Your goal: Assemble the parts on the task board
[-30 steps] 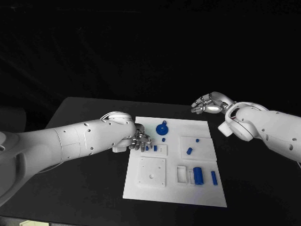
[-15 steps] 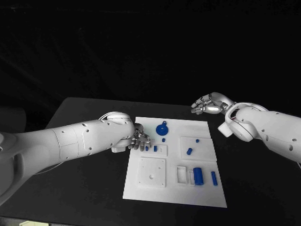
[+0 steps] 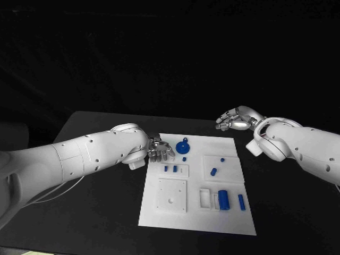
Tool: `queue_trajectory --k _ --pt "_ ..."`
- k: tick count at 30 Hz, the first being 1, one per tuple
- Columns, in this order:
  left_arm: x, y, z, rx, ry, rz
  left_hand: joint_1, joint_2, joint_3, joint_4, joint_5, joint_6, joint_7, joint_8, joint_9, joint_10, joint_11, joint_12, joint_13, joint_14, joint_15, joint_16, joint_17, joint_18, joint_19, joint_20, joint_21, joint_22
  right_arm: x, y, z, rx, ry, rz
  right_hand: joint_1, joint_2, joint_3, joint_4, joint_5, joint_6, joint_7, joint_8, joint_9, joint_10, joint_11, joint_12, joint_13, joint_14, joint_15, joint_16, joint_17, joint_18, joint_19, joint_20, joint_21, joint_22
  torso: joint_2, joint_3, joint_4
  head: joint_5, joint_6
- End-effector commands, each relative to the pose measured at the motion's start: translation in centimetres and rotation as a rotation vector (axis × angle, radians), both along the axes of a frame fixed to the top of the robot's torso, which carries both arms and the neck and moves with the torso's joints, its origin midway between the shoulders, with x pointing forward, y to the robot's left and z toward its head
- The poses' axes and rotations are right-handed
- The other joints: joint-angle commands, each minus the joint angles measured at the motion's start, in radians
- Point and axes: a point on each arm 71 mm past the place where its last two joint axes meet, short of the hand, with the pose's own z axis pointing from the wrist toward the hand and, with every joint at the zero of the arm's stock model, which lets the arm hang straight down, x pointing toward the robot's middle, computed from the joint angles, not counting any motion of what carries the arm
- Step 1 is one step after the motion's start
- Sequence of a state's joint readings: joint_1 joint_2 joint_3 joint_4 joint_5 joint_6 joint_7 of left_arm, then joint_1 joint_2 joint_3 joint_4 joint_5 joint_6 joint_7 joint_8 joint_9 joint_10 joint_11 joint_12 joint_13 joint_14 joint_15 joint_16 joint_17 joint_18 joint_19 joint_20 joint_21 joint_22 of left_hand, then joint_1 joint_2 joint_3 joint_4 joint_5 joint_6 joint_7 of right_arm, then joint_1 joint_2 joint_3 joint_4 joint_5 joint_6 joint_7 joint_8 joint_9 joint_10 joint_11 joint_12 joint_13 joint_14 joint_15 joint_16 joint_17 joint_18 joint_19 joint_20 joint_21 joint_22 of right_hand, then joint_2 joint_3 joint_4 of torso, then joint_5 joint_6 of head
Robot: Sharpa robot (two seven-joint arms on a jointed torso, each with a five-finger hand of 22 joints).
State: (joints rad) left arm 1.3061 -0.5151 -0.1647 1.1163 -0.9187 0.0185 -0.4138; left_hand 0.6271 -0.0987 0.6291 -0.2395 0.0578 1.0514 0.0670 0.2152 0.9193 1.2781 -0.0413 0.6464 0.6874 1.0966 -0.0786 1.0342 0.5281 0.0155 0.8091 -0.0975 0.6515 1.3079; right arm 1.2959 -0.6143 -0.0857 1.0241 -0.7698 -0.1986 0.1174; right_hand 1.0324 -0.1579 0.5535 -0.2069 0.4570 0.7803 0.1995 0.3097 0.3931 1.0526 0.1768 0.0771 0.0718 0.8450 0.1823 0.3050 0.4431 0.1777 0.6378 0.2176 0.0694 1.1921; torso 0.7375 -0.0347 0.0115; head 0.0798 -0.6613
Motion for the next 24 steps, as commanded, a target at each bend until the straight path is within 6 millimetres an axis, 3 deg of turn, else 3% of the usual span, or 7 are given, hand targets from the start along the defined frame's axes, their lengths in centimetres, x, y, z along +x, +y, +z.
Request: queue_trajectory --k 1,4,6,9,14,20,24 --pt "0.3 -0.4 0.7 -0.145 -0.068 0.036 0.003 -0.013 0.004 0.000 -0.006 -0.024 0.008 0.006 -0.004 -0.012 0.007 -0.011 -0.006 -0.011 0.009 -0.011 -0.005 -0.015 -0.011 -0.045 -0.007 0.017 -0.1 0.2 0.0 0.001 0.001 0.018 -0.008 0.003 0.000 -0.006 0.006 -0.003 0.016 0.003 -0.001 -0.001 0.006 -0.004 -0.001 -0.004 0.000 0.005 0.000 0.012 -0.005 0.004 -0.004 0.001 0.000 0.0001 0.0006 0.000 0.003" --pt "0.4 -0.5 1.1 -0.189 -0.128 0.024 0.060 0.003 0.022 -0.024 -0.004 -0.057 0.022 0.003 -0.013 -0.046 0.022 -0.042 -0.022 -0.041 0.026 -0.042 -0.017 -0.015 -0.031 -0.036 -0.015 0.019 -0.1 0.1 0.0 0.001 0.001 0.017 -0.008 0.003 0.001 -0.006 0.006 -0.003 0.016 0.003 -0.002 -0.001 0.006 -0.004 -0.001 -0.004 0.000 0.005 0.000 0.012 -0.005 0.004 -0.004 0.001 0.001 -0.0003 -0.0002 -0.002 0.005" --pt "0.4 -0.8 1.6 -0.230 -0.177 -0.009 0.135 0.012 0.045 -0.048 -0.006 -0.082 0.037 -0.002 -0.025 -0.092 0.040 -0.086 -0.044 -0.085 0.054 -0.083 -0.034 -0.015 -0.078 -0.014 -0.037 0.018 -0.1 0.0 0.0 0.000 0.001 0.016 -0.008 0.003 0.001 -0.006 0.006 -0.003 0.016 0.003 -0.002 -0.001 0.006 -0.004 -0.001 -0.004 0.000 0.005 0.000 0.012 -0.005 0.004 -0.004 0.001 0.001 -0.0003 -0.0006 -0.004 0.006" --pt "0.4 -1.5 2.2 -0.275 -0.266 -0.079 0.287 -0.003 0.050 -0.042 0.000 -0.119 0.064 -0.009 -0.054 -0.146 0.078 -0.175 -0.104 -0.126 0.096 -0.132 -0.049 -0.015 -0.139 0.033 -0.054 0.023 -0.1 0.0 0.0 0.000 0.001 0.015 -0.007 0.004 0.001 -0.006 0.006 -0.003 0.016 0.003 -0.002 -0.001 0.006 -0.004 -0.001 -0.004 0.000 0.005 0.000 0.012 -0.005 0.004 -0.004 0.001 0.002 -0.0002 -0.0003 -0.007 0.010" --pt "0.1 -3.0 3.2 -0.264 -0.413 -0.227 0.448 -0.038 0.033 -0.048 -0.008 -0.154 0.054 -0.032 -0.111 -0.174 0.114 -0.319 -0.207 -0.091 0.085 -0.135 -0.038 -0.015 -0.128 0.030 -0.041 0.022 0.0 0.0 0.0 0.000 0.000 0.014 -0.007 0.004 0.001 -0.006 0.006 -0.003 0.016 0.003 -0.002 -0.001 0.006 -0.004 -0.001 -0.004 0.000 0.005 0.000 0.012 -0.005 0.004 -0.004 0.001 0.001 0.0001 -0.0005 -0.011 0.016" --pt "-0.3 -4.7 3.6 -0.200 -0.600 -0.378 0.497 -0.062 0.004 -0.048 -0.009 -0.170 0.054 -0.050 -0.144 -0.170 0.122 -0.389 -0.252 -0.061 0.068 -0.125 -0.026 -0.015 -0.102 0.018 -0.034 0.018 0.1 0.2 -0.1 0.000 -0.001 0.015 -0.007 0.005 0.001 -0.006 0.006 -0.003 0.016 0.003 -0.002 -0.001 0.006 -0.004 -0.001 -0.004 0.000 0.006 0.000 0.012 -0.005 0.004 -0.004 0.001 0.001 0.0001 -0.0021 -0.017 0.022" --pt "-0.4 -5.2 3.4 -0.135 -0.677 -0.452 0.480 -0.080 -0.039 -0.049 -0.009 -0.194 0.048 -0.067 -0.164 -0.213 0.133 -0.446 -0.283 -0.052 0.069 -0.126 -0.023 -0.015 -0.093 0.014 -0.035 0.016 0.1 0.3 -0.1 0.001 -0.001 0.016 -0.007 0.005 0.001 -0.006 0.006 -0.003 0.016 0.003 -0.002 -0.001 0.005 -0.004 -0.001 -0.003 0.000 0.006 0.000 0.012 -0.005 0.004 -0.004 0.002 0.002 -0.0002 -0.0028 -0.020 0.024"
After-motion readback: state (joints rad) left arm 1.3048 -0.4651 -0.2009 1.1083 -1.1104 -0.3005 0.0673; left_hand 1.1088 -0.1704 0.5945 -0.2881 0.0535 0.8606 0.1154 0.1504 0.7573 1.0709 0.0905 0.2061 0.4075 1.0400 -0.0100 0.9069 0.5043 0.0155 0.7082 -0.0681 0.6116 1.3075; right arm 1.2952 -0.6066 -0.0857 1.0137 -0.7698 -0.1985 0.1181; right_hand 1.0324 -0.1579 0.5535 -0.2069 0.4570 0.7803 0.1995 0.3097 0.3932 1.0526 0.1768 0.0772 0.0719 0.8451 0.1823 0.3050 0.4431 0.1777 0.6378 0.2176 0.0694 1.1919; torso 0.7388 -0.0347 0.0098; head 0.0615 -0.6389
